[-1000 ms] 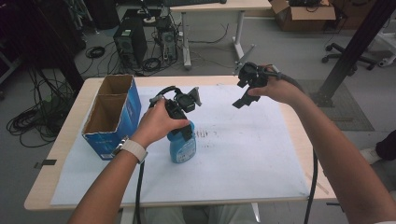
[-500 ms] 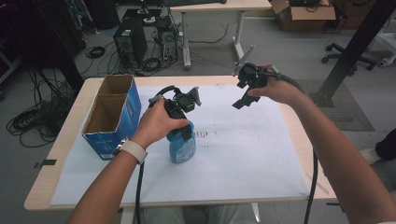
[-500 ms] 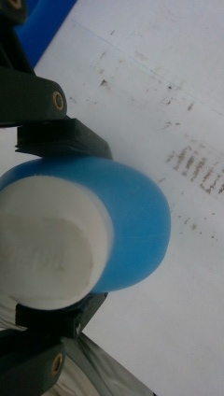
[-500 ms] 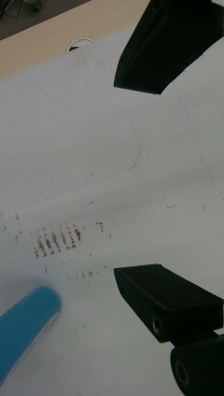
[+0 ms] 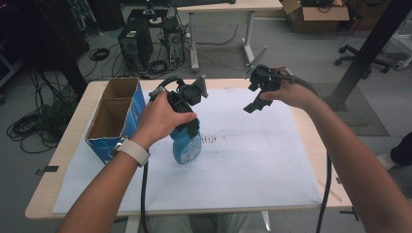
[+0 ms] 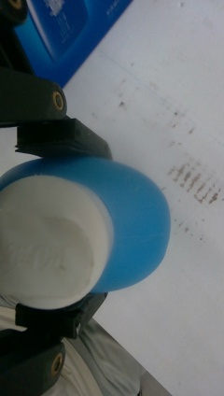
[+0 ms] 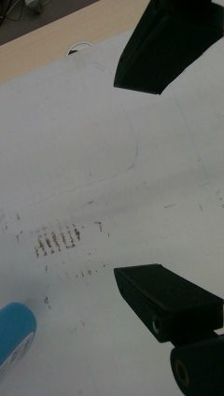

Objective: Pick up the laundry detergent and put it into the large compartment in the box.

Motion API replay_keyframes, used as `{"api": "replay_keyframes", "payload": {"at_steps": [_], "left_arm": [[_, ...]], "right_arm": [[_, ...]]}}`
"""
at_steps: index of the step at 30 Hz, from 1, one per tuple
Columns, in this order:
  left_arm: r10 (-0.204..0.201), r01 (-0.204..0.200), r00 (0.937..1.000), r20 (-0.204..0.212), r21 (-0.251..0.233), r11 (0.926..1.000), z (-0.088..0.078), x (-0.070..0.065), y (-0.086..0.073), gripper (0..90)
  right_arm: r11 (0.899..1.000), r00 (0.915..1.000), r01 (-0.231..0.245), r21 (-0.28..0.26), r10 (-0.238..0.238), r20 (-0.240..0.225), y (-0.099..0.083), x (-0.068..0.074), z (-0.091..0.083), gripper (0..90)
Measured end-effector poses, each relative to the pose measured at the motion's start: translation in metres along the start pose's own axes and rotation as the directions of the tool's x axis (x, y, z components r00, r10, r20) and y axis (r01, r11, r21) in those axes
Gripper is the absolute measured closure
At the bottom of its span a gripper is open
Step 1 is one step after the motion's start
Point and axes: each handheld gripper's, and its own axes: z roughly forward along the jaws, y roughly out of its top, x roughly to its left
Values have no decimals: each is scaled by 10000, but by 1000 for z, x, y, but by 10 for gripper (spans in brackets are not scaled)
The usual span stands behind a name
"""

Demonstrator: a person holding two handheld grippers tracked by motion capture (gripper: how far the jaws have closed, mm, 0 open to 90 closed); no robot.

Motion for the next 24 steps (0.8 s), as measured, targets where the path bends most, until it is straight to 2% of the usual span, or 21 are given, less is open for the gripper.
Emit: {"api": "replay_keyframes", "payload": {"at_steps": [5, 13, 17, 22, 24], "left_arm": [[-121, 122, 9996, -271, 39, 9999, -22, -1, 0, 373], [-603, 600, 9978, -271, -120, 9981, -38, 3, -1, 373], [-729, 723, 9965, -406, -153, 9973, -46, 3, 0, 373], [-928, 920, 9951, -341, -241, 9955, -61, 6, 2, 373], [-986, 976, 9944, -375, -284, 9948, -66, 7, 2, 373]], "right_arm": [[10000, 10000, 9, -82, -9, -5, 0, -1, 0, 84], [9998, 9999, 101, -173, -100, 52, 1, 1, -4, 87], [9999, 10000, 90, -87, -90, 5, 1, 1, -2, 86], [9997, 10000, 92, -226, -92, 7, 1, 1, -4, 87], [9999, 9999, 101, -114, -101, 5, 0, 0, -2, 85]]}}
